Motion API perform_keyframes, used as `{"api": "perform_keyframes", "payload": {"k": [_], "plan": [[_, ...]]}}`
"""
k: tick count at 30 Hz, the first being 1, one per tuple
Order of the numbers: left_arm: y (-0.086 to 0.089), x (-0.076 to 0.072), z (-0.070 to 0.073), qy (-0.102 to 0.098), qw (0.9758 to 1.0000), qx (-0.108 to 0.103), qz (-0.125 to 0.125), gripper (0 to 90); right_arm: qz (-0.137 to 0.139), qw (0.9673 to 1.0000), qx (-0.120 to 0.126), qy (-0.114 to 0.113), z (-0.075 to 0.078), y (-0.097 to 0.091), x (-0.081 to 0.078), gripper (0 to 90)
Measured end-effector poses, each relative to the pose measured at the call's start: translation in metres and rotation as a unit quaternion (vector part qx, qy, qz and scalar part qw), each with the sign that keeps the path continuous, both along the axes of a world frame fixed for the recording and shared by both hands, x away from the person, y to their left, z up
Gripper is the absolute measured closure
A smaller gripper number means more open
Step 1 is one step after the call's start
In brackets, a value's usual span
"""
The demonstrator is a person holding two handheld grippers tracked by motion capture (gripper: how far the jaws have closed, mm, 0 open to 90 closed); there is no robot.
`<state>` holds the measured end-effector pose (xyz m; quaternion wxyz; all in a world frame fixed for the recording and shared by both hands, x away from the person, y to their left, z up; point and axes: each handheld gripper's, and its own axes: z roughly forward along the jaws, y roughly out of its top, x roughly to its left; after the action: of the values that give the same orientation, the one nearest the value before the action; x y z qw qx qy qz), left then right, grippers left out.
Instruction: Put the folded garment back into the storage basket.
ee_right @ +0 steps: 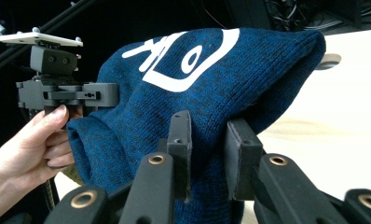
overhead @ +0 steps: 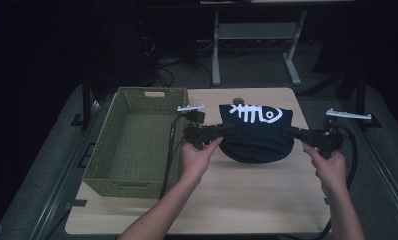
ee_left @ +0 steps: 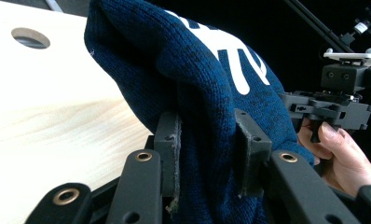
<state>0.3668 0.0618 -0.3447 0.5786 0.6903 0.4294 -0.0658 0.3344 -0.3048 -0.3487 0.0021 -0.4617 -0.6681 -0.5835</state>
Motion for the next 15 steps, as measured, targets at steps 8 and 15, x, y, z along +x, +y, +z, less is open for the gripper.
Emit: {"api": "perform_keyframes", "payload": {"k": [8,15], "plan": [[0.017,0.003,0.007,0.002,1.0,-0.005,0.006,66.3,0.014,0.9997,0.017,-0.007,0.009,0.015,0.006,73.9],[0.031,0.003,0.013,0.003,0.9999,-0.005,0.008,66.2,0.028,0.9993,0.025,-0.006,0.013,0.029,0.011,73.9]]}}
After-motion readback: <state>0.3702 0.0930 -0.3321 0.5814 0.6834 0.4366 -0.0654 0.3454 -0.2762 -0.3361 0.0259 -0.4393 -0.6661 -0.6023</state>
